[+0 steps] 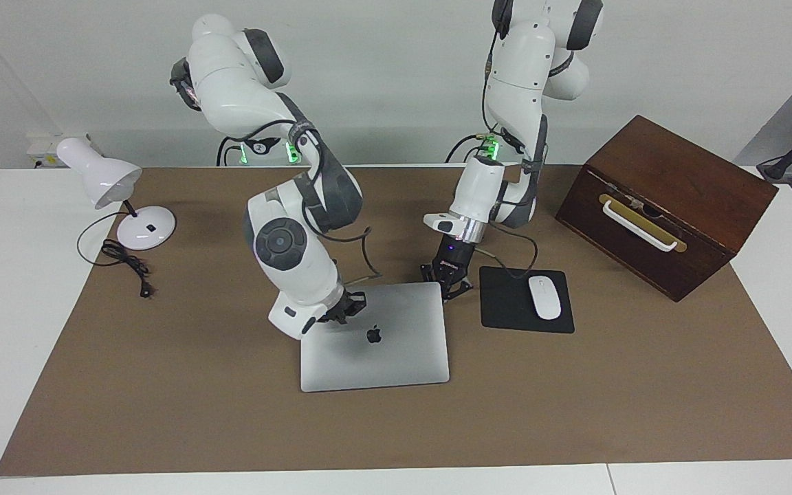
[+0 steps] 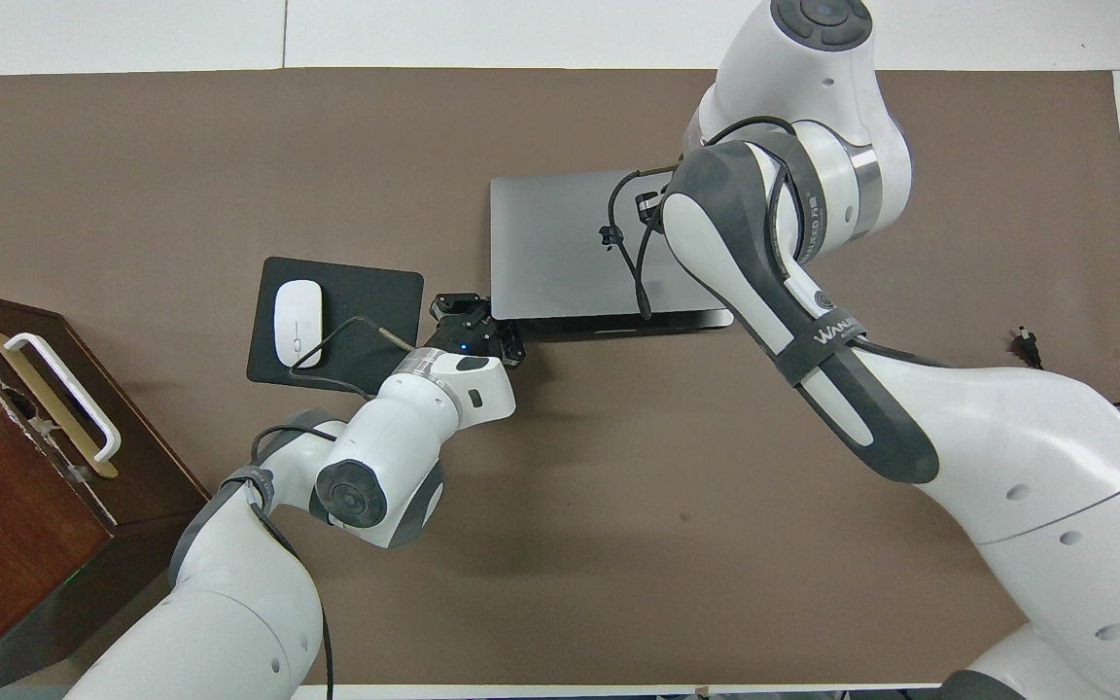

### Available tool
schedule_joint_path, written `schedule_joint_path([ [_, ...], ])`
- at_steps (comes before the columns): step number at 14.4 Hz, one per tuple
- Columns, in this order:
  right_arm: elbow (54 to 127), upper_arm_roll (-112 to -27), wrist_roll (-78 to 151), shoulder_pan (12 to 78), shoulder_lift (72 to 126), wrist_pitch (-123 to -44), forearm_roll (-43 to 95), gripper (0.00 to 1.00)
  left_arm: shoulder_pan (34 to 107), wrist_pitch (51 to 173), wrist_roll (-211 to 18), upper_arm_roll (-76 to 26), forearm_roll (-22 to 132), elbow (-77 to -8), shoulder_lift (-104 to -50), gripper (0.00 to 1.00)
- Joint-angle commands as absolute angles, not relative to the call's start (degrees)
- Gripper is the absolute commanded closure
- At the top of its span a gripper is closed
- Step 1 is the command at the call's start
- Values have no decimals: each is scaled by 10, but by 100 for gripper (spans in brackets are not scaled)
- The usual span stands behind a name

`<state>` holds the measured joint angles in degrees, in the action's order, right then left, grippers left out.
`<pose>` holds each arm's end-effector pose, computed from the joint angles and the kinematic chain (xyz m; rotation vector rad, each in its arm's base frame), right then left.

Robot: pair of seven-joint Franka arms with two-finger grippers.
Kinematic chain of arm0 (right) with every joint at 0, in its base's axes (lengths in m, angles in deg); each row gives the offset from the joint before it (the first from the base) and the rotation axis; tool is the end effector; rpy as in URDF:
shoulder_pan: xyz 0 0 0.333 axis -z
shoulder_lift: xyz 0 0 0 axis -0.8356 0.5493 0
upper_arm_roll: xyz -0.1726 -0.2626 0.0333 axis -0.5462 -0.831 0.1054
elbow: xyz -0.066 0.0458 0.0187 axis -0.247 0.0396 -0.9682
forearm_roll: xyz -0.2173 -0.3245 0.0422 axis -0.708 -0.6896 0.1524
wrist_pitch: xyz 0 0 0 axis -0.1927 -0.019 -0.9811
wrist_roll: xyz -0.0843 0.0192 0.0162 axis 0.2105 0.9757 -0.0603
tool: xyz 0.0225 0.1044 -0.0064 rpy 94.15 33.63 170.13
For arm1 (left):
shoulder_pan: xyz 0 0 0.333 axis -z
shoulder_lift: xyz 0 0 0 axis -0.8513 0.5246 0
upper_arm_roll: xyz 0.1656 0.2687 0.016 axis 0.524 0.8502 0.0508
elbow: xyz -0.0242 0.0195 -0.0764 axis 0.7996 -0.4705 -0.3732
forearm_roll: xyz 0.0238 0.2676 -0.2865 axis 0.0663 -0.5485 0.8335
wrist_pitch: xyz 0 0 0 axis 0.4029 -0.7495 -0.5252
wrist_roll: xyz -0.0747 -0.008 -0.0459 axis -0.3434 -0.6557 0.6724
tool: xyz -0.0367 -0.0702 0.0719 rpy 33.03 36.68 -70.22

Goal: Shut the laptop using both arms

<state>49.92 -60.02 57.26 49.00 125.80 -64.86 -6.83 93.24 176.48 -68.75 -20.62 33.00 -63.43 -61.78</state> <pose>0.6997 0.2422 0.3966 -3.0010 -0.2168 0.1798 0.4874 -0.3150 0.2580 2.5738 -1.0061 1.1792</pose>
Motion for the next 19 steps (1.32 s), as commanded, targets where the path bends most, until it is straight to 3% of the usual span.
schedule_joint_path([
  [1,508,-591,584,497,1230,-632,-96,100,921,1746,-679,-204,324,-678,-619,100],
  [7,526,-592,576,518,1156,-563,-100,100,918,1744,-700,-204,324,-717,-684,100],
  [11,528,-593,572,524,1135,-528,-101,100,919,1725,-724,-205,324,-745,-732,100],
  [15,531,-592,572,525,1103,-500,-109,100,921,1558,-746,-205,324,-749,-846,100],
  [19,598,-590,523,561,1033,-497,-105,97,894,1337,-743,-203,324,-714,-951,100],
])
